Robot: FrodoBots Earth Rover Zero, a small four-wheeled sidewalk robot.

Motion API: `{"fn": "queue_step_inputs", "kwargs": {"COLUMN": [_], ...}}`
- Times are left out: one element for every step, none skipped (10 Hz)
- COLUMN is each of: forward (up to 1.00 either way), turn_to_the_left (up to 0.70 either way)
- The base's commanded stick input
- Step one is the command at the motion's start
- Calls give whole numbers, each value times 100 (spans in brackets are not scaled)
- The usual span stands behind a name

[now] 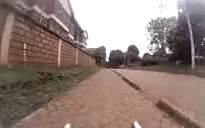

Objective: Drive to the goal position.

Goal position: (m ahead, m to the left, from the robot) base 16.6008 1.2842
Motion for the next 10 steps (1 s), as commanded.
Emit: {"fn": "queue_step_inputs", "kwargs": {"forward": [70, 70, 70, 70, 70, 70, 70, 70, 70, 70], "turn_to_the_left": [3, 4, 3, 3, 2, 0, 1, 2, 8, 5]}}
